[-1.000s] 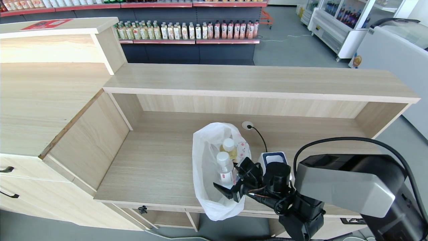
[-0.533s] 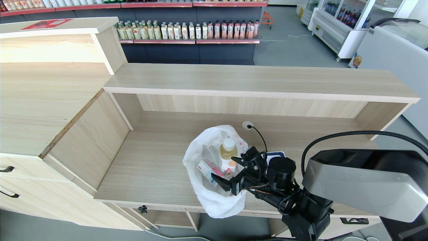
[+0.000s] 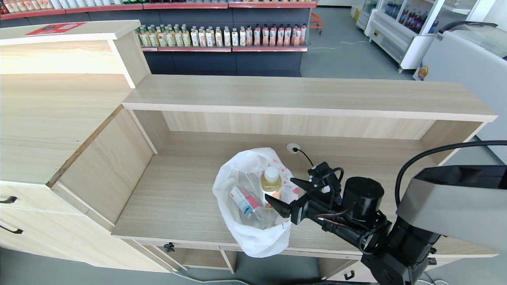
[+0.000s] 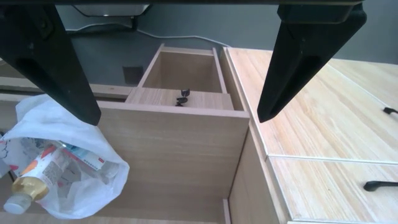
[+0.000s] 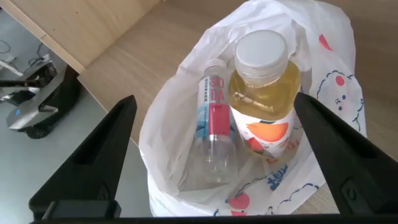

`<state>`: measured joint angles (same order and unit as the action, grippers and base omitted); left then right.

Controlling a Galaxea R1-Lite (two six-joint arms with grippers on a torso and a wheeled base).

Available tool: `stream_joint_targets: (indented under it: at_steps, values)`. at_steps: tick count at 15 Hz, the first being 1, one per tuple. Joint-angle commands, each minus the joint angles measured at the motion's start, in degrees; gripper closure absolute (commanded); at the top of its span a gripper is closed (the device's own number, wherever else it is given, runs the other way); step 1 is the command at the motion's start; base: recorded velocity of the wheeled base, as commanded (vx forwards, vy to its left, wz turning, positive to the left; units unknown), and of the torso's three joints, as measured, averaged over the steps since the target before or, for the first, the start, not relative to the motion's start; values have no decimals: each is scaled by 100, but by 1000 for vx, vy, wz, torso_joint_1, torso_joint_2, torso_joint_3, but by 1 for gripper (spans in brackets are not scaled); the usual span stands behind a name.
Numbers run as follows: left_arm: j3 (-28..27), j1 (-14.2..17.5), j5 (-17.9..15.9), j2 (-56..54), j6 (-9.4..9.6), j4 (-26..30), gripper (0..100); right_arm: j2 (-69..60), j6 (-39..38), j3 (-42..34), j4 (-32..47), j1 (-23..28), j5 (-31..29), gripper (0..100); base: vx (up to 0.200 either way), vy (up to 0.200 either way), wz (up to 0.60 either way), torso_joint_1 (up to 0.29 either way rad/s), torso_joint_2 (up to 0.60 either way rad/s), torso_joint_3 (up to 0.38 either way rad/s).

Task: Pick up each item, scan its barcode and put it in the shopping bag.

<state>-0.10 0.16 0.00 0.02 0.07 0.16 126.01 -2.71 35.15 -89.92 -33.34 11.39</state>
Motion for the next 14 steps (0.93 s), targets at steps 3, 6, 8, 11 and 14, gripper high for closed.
stream_joint_targets:
  at_steps: [3, 6, 8, 11, 14]
  values:
    - [1, 2, 0, -2, -7, 2, 0, -666, 16, -403, -8, 469, -14, 0, 0, 0, 0, 0, 0, 0]
    - [1, 2, 0, -2, 1, 2, 0, -1483, 33, -1098, -8, 891, -22, 0, 0, 0, 0, 0, 0, 0]
    - [1, 2, 0, -2, 1, 2, 0, -2292, 183, -1766, -8, 1075, -383, 0, 0, 0, 0, 0, 0, 0]
    - [1, 2, 0, -2, -7, 2, 0, -3522, 288, -2741, 510, 1181, -1684, 0, 0, 0, 0, 0, 0, 0]
    - [1, 2, 0, -2, -7, 2, 0, -4322, 253, -3515, 572, 1822, -1798, 0, 0, 0, 0, 0, 0, 0]
